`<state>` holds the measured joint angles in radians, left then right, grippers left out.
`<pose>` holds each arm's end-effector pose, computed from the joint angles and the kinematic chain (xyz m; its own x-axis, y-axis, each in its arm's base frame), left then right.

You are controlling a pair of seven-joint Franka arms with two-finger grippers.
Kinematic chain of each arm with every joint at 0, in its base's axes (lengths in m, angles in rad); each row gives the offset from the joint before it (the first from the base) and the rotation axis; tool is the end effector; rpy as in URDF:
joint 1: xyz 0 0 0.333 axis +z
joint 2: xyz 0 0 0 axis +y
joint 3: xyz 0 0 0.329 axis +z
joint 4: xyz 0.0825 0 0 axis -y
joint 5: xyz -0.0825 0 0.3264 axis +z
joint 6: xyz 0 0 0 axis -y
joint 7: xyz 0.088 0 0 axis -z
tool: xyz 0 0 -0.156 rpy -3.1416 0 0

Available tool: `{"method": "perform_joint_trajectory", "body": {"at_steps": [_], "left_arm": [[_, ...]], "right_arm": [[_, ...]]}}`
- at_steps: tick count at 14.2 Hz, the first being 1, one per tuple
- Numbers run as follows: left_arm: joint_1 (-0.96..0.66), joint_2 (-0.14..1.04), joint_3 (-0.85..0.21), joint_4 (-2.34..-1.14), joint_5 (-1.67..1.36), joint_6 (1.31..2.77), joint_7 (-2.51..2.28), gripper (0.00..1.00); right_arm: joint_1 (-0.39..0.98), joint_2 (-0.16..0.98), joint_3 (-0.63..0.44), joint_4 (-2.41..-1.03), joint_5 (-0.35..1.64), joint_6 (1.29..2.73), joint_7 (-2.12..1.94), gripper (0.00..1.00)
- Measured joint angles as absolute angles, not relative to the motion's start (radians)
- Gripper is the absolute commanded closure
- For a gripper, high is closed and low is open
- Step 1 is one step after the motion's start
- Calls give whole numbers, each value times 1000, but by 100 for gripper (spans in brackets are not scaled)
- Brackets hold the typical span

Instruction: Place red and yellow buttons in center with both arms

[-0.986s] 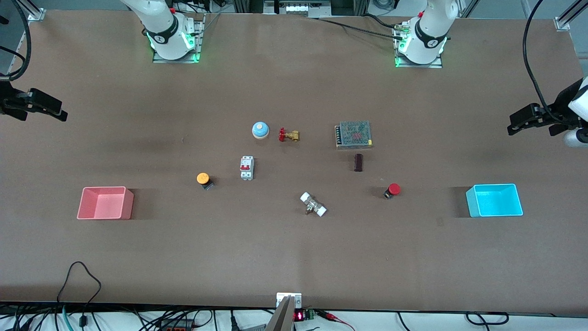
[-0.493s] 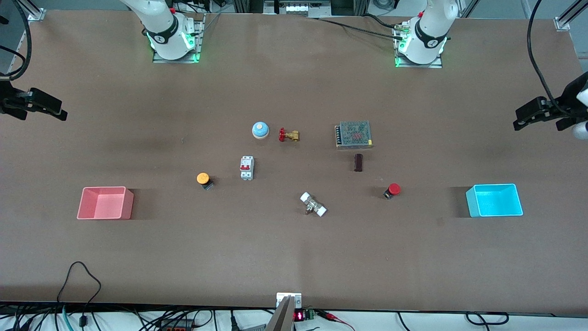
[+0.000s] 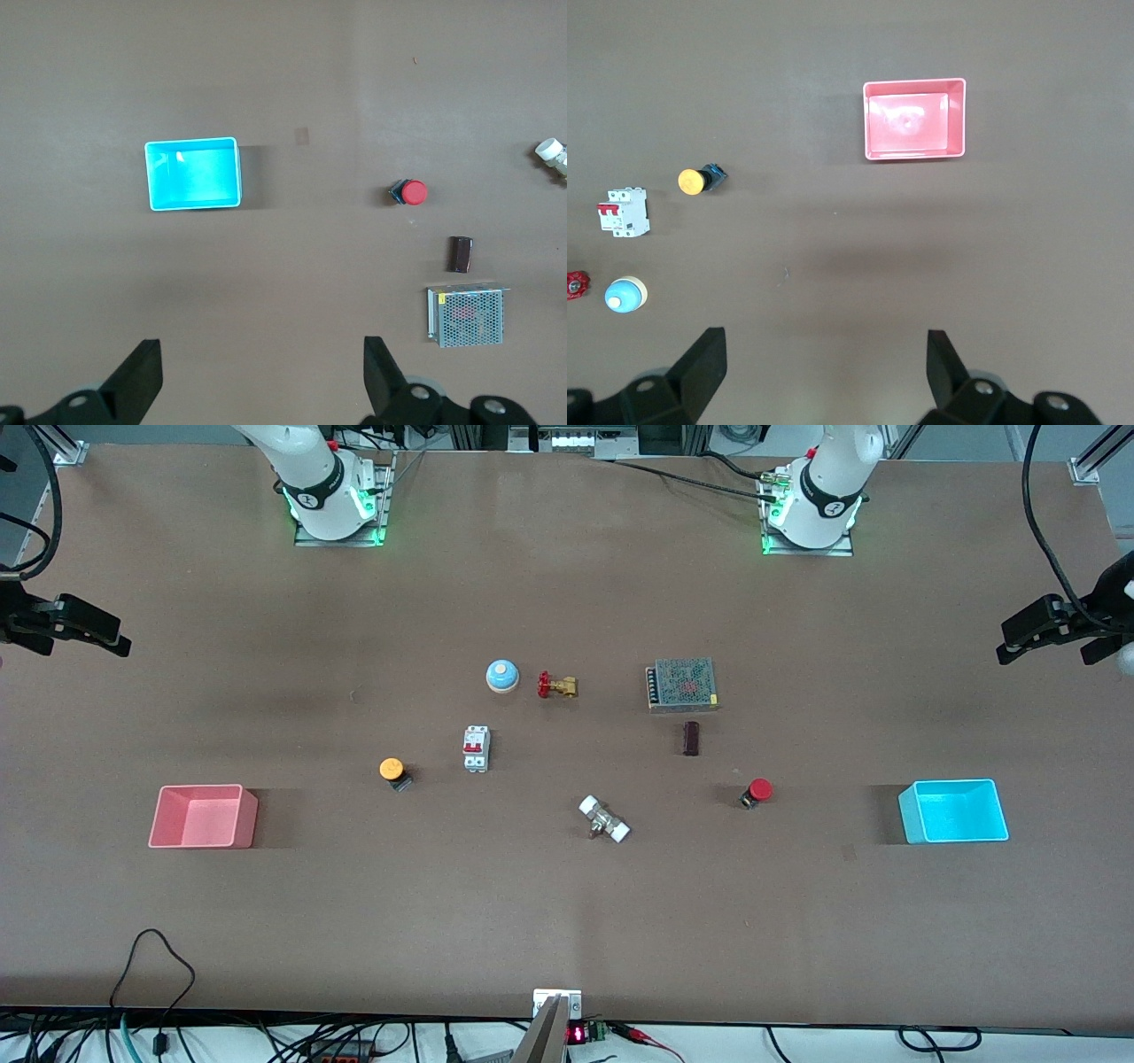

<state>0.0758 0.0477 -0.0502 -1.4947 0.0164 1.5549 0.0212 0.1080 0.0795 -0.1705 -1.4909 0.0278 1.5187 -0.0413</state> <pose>0.5117 0.0163 0.5946 0.9999 0.0047 0.0123 0.0049 -0.9999 -0.0143 0.5138 -0.0241 0.5773 0.9986 -0.0198 -0.0499 -0.0207 -0.9997 -0.0164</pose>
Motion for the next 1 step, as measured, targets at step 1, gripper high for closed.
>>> {"method": "perform_joint_trajectory", "body": {"at_steps": [1], "left_arm": [[76, 48, -50, -1495, 16, 1554, 21, 0]], "right_arm": [[108, 79, -170, -1491, 28, 1518, -41, 0]]}}
